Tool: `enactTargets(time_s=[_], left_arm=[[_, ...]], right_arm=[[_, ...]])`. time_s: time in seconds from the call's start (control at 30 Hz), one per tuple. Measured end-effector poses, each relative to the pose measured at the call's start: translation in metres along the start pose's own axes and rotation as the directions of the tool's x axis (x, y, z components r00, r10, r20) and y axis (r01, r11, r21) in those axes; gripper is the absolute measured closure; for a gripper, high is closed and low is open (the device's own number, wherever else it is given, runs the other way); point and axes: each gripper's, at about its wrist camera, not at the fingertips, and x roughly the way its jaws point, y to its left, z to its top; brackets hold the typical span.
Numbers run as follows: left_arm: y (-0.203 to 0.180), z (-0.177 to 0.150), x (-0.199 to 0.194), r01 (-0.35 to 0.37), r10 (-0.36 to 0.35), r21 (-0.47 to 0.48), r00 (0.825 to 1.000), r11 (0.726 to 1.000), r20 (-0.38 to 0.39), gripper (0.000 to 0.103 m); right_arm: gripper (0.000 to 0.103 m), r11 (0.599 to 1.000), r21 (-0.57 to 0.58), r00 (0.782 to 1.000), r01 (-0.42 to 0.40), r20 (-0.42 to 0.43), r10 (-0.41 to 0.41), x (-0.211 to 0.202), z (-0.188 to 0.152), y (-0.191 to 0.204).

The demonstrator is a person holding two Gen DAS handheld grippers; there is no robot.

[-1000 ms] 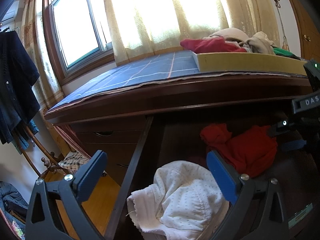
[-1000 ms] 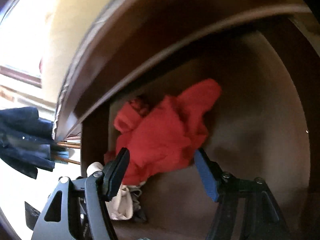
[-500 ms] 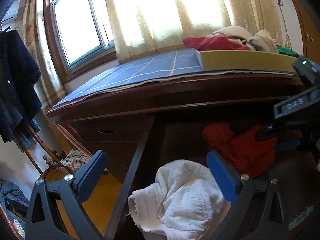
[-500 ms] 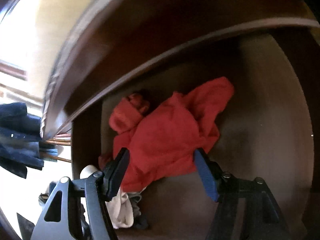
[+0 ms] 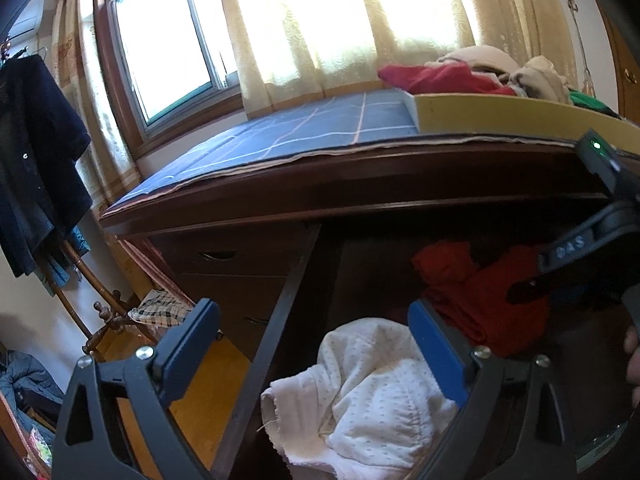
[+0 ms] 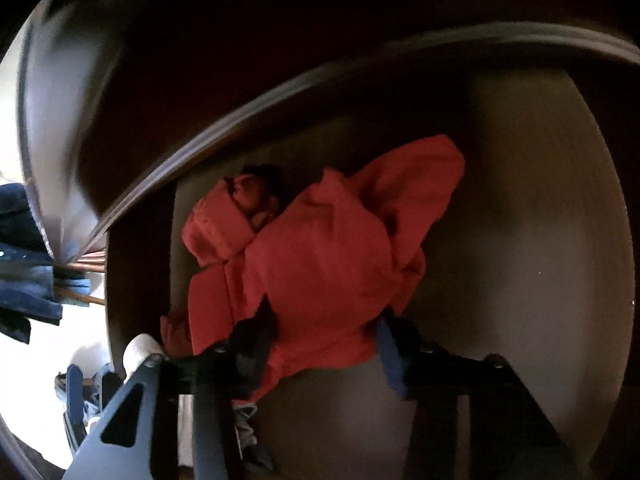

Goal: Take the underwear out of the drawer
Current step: 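Lower the right tool into the drawer and grasp the red garment, then close the right tool on the red garment and lift it from the drawer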

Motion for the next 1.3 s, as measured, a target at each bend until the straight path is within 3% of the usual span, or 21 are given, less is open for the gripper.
enactTargets(time_s=[0.13, 0.4, 0.5, 0.63, 0.8, 1.0, 1.3], left_arm=[[0.001, 0.0, 0.0, 0.002, -0.002, -0.005, 1.0, 1.0, 0.001, 0.006], [-0.002, -0.001, 0.0, -0.005, 0.005, 0.019, 1.0, 1.0, 0.007, 0.006], [-0.004, -0.001, -0.001, -0.008, 0.008, 0.022, 1.0, 1.0, 0.007, 0.006], [-0.006, -0.002, -0.003, -0.013, 0.013, 0.027, 1.0, 1.0, 0.01, 0.006], [-0.009, -0.003, -0.004, -0.019, 0.018, 0.041, 1.0, 0.999, 0.016, 0.006], [-0.01, -0.002, -0.004, -0.01, 0.01, 0.061, 1.0, 0.998, 0.014, 0.006], [-0.009, -0.002, -0.003, -0.012, 0.011, 0.065, 1.0, 0.998, 0.015, 0.006]], right_arm=[[0.068, 0.998, 0.006, 0.998, -0.063, 0.02, 0.063, -0.013, -0.01, -0.008], [0.069, 0.991, -0.102, 0.978, -0.09, 0.177, 0.107, -0.061, -0.038, -0.017], [0.071, 0.975, -0.149, 0.957, -0.162, 0.216, 0.192, -0.08, -0.047, -0.025], [0.071, 0.958, -0.218, 0.926, -0.187, 0.286, 0.246, -0.115, -0.057, -0.035], [0.072, 0.96, -0.247, 0.92, -0.129, 0.332, 0.209, -0.128, -0.062, -0.034], [0.073, 0.955, -0.245, 0.912, -0.166, 0.331, 0.243, -0.141, -0.066, -0.038], [0.078, 0.929, -0.308, 0.851, -0.207, 0.412, 0.326, -0.204, -0.068, -0.03]])
